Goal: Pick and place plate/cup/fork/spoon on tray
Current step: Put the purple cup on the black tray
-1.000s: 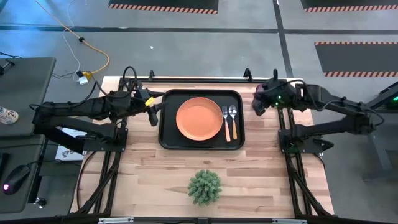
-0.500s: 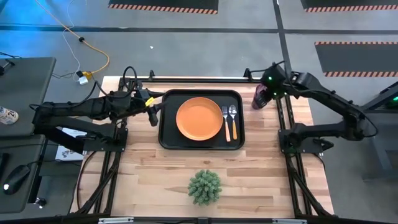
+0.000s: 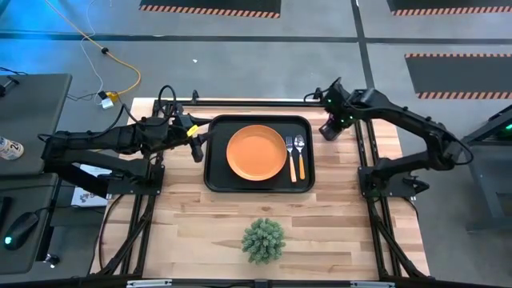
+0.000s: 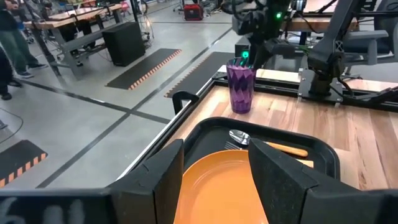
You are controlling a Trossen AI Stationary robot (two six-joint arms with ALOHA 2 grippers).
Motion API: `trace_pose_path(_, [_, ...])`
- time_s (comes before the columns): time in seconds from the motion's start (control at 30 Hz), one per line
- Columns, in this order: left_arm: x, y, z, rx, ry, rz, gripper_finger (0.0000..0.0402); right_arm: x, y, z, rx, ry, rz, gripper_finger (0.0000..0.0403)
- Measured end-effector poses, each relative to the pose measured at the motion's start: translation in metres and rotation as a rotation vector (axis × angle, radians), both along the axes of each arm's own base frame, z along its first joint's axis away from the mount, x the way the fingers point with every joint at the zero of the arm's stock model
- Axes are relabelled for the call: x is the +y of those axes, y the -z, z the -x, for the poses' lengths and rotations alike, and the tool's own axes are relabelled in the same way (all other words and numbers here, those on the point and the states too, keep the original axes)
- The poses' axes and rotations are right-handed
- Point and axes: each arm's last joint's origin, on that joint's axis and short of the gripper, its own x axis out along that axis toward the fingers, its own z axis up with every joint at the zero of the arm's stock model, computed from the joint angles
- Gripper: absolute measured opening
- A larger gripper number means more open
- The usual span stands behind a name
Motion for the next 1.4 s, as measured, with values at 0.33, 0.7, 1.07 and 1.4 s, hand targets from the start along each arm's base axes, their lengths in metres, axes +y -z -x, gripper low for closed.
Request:
trace_pose_path(0.33, [0.000, 0.000, 0.000, 0.000, 0.000, 0.000, 0.0170, -0.010, 0.021, -0.011, 0.121, 0.010, -0.058, 0.0122])
trace_pose_path(0.7, [0.000, 0.000, 0.000, -0.004, -0.003, 0.008, 0.0170, -0.013, 0.029, -0.014, 0.169, 0.011, -0.086, 0.0012])
trace_pose_path(1.07, [0.000, 0.000, 0.000, -0.015, -0.008, 0.028, 0.0170, 0.005, 0.017, -0.012, 0.137, -0.010, -0.064, 0.0003])
trace_pose_path(1.4, [0.000, 0.000, 0.000, -0.050, -0.026, 0.091, 0.0170, 0.046, 0.001, -0.013, 0.085, -0.034, -0.022, 0.0001])
